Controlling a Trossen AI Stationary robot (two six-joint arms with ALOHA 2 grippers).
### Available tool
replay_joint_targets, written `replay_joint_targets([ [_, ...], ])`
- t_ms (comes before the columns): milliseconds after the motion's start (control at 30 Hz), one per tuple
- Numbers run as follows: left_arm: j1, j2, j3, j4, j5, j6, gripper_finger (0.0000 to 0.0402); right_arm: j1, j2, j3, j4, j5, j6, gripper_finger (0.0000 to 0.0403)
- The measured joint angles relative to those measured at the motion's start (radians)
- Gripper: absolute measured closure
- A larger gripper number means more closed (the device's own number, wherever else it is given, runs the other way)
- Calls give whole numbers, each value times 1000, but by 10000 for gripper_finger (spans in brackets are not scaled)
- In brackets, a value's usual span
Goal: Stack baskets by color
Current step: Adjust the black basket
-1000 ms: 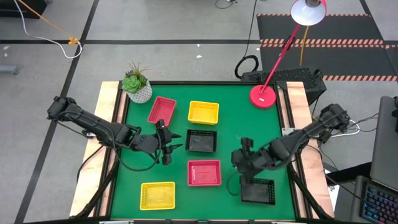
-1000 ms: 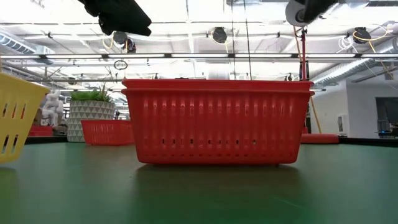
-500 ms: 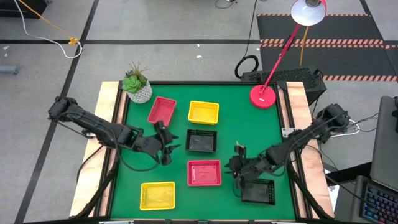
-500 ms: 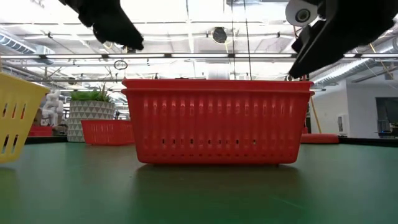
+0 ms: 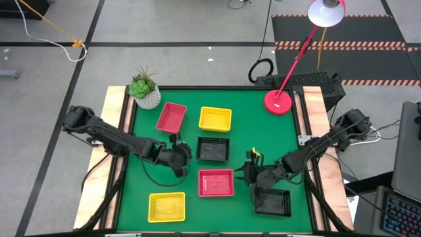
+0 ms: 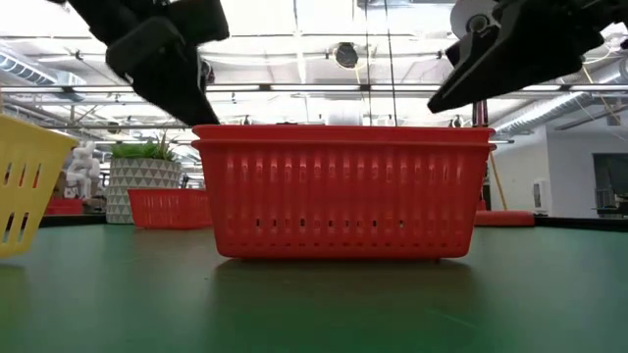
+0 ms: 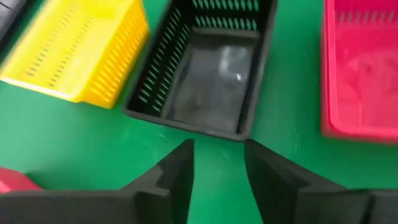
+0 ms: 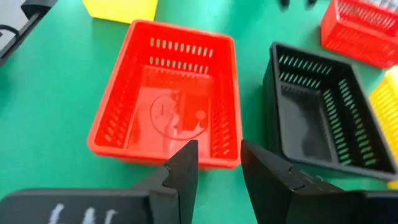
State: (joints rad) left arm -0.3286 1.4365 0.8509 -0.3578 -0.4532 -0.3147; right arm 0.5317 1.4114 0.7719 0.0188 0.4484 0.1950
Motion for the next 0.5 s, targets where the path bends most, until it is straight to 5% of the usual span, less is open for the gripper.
replay_joint_targets([
  [500, 91, 131, 0, 29, 150, 24, 387, -2, -67, 0, 11, 0, -51, 287],
])
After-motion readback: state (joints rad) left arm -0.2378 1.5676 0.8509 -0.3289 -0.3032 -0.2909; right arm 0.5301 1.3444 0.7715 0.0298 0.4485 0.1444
